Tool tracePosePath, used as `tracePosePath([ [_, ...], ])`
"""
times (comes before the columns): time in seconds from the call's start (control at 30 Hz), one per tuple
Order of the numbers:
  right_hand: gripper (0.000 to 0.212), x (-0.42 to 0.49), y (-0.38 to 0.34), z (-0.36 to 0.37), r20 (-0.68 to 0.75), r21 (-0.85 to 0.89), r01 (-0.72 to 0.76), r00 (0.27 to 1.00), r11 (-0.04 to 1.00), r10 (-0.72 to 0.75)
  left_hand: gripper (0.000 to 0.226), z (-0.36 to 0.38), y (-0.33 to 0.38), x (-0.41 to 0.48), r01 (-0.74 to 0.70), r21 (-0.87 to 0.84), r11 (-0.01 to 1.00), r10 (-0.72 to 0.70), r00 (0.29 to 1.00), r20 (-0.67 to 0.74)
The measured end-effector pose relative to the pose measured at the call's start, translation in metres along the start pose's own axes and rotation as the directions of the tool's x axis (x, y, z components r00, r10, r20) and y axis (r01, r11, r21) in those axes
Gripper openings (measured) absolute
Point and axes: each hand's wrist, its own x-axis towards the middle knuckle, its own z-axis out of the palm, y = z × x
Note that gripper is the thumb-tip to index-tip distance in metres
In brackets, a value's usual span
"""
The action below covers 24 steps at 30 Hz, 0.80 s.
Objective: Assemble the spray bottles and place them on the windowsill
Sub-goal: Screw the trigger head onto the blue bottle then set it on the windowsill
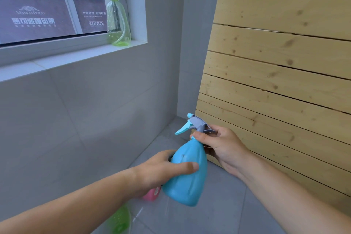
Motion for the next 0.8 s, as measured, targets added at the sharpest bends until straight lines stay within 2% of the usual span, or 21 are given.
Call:
tracePosePath([
  [0.13, 0.021, 0.0017, -0.0004, -0.0003, -0.024, 0.005, 0.017, 1.0, 1.0, -0.017, 0.075, 0.0017, -0.0006, 0.0002, -0.008, -0.038, 0.999, 0.007, 0.999, -0.038],
  [0.27, 0.016, 0.0005, 0.0011, 0.0019, -0.023, -0.005, 0.014, 1.0, 1.0, -0.014, 0.064, -0.0007, -0.0036, 0.001, 0.056, -0.141, 0.988, -0.049, 0.998, 0.05],
  [0.37, 0.014, -0.0011, 0.0027, 0.0033, -0.021, 0.002, 0.012, 1.0, 1.0, -0.012, 0.059, -0.0006, -0.0008, -0.0015, 0.033, -0.097, 0.995, -0.028, 0.998, 0.059],
  [0.5, 0.014, -0.0019, 0.0016, 0.0046, -0.016, 0.007, 0.021, 1.0, 1.0, -0.021, 0.07, 0.0045, 0.002, -0.0031, -0.012, -0.046, 0.999, 0.014, 0.998, 0.055],
  [0.63, 0.011, -0.001, -0.001, 0.0037, -0.023, 0.042, 0.023, 0.999, 0.999, -0.022, 0.07, -0.0001, -0.0067, 0.0033, 0.049, -0.216, 0.975, -0.034, 0.997, 0.076],
  [0.7, 0.013, -0.0015, -0.0005, 0.003, -0.022, 0.045, 0.025, 0.999, 0.999, -0.024, 0.07, 0.0, -0.004, 0.0013, 0.025, -0.179, 0.984, -0.018, 0.999, 0.038],
  [0.8, 0.017, -0.0021, -0.0002, 0.0027, -0.022, 0.043, 0.032, 0.999, 0.999, -0.031, 0.079, 0.0055, 0.0015, -0.0015, -0.033, -0.024, 0.999, 0.03, 0.995, -0.099],
])
